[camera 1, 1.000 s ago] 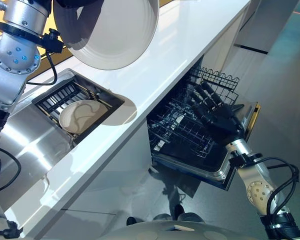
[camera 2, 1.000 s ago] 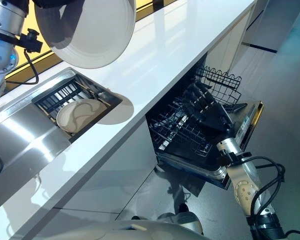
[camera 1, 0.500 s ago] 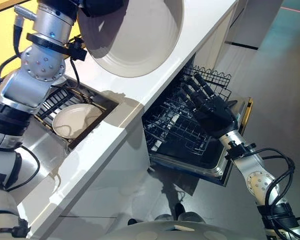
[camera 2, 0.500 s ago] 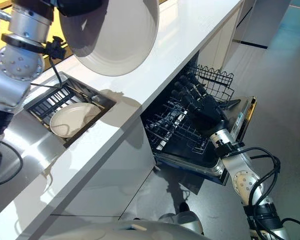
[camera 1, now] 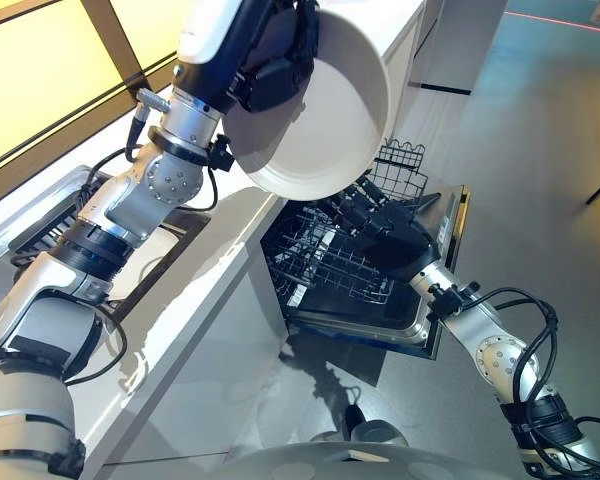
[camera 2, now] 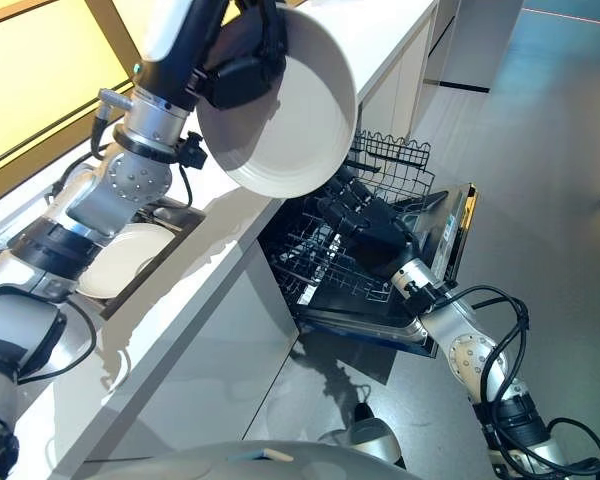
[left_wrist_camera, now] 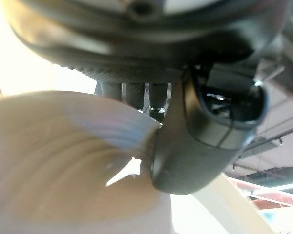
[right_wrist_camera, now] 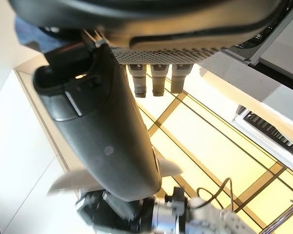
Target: Pick up plates and place into dishwasher.
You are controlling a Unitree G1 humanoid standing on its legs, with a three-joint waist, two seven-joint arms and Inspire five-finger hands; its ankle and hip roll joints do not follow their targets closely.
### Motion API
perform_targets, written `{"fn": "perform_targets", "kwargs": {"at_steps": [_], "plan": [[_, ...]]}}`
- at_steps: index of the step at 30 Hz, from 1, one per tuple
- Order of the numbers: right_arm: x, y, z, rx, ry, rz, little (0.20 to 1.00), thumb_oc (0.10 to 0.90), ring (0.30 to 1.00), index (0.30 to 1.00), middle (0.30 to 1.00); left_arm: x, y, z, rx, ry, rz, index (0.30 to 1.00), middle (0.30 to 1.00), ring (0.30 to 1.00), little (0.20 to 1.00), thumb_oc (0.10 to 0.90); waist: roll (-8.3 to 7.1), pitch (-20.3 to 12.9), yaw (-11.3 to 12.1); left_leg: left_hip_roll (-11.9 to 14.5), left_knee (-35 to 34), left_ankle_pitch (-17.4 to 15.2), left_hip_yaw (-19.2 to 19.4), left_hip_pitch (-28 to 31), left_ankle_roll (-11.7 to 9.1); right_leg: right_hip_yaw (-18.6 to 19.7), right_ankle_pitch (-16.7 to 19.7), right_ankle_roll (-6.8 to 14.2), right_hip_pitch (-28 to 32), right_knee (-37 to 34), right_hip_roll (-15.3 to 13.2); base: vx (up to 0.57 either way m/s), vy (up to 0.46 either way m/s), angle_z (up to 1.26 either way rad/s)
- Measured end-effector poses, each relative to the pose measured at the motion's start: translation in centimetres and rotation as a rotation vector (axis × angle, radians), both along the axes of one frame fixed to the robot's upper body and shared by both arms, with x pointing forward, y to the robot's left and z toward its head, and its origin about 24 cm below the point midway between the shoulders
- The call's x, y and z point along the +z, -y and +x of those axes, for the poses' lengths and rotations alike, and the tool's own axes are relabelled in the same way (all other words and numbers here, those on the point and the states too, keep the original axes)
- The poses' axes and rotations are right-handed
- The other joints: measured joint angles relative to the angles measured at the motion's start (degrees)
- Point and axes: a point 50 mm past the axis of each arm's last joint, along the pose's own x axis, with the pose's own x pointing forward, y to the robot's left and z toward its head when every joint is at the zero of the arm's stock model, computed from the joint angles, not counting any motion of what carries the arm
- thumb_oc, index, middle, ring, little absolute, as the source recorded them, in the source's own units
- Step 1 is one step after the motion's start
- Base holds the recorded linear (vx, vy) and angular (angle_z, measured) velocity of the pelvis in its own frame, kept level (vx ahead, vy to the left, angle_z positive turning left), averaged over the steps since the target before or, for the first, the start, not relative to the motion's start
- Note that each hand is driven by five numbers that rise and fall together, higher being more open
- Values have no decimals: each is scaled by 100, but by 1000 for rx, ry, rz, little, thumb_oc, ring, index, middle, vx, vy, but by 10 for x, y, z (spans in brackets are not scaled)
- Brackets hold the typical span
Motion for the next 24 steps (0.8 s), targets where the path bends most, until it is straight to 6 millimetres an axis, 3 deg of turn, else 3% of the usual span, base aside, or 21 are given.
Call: {"fn": "perform_targets", "kwargs": {"at_steps": [8,13,24], "plan": [[0,-1,0,3,0,5,900,800,900,900,900,-29,8,2,0,-38,-60,300,300,300,200,100,-42,-22,-14,1,-3,-26,51,27,-1,66,2,3,-1,0,6,10,-2,-3],[-1,-2,0,10,-5,6,900,800,900,900,900,-51,8,1,20,-42,-7,300,300,300,200,100,-104,-50,-85,3,-5,-35,85,39,-1,83,2,4,-4,0,9,6,-3,-2],[-1,-7,-1,34,-28,57,900,800,900,900,900,-64,12,2,-1,-58,-58,300,300,300,200,100,-166,-73,-173,5,-7,-38,143,41,-3,110,2,5,-20,0,15,0,0,0]]}}
